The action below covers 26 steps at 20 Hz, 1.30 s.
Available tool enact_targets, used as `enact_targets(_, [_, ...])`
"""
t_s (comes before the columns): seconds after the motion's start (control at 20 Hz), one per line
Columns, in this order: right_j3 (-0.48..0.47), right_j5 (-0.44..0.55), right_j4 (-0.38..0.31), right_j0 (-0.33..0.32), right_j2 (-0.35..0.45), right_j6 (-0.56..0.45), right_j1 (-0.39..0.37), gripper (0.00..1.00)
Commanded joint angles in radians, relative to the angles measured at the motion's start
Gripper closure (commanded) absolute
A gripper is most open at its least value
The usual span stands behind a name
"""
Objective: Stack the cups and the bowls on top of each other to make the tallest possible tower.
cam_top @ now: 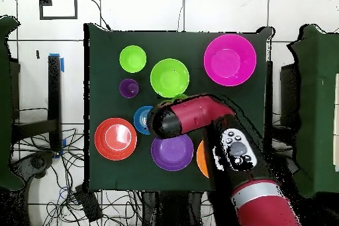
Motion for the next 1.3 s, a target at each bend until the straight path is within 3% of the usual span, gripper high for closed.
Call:
enact_targets(0.05, [0.079,-0.041,0.011,0.074,-0.045,0.151,-0.093,1.00])
enact_targets(0.25, [0.047,0.013,0.055,0.068,-0.021,0.086,-0.115,1.00])
enact_targets(0.6, [-0.047,0.073,0.081,0.021,0.033,-0.037,-0.089,1.00])
enact_targets(0.9, [-0.140,0.113,0.091,0.040,0.034,-0.028,0.000,1.00])
enact_targets(1.3, [-0.161,0.121,0.120,0.109,0.004,0.058,0.042,1.00])
